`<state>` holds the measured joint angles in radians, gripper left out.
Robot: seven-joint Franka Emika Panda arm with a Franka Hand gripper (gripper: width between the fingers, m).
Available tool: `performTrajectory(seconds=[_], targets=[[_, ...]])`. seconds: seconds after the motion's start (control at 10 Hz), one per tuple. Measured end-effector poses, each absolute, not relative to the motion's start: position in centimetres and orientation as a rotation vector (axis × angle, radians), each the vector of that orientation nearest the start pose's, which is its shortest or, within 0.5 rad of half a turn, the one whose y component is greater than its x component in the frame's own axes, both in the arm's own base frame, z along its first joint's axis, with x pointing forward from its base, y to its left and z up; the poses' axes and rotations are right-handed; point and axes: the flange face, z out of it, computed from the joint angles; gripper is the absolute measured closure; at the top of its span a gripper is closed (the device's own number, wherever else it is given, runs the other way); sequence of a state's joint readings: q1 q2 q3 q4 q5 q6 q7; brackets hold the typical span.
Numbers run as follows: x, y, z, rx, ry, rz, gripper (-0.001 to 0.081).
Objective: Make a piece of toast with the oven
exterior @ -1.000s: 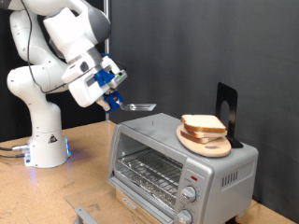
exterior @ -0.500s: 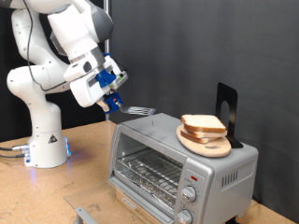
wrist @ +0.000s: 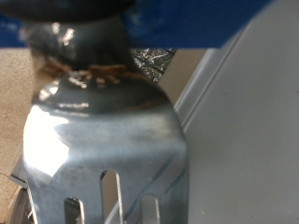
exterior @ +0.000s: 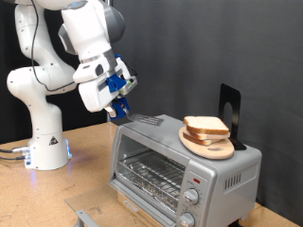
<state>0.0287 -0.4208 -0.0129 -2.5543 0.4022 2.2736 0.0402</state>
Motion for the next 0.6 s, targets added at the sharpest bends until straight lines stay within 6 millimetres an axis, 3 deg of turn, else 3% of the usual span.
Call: performTrajectory(seconds=[0.6], targets=[[44.1, 4.1, 42.0, -2.801, 0.311, -0.164, 0.0416]])
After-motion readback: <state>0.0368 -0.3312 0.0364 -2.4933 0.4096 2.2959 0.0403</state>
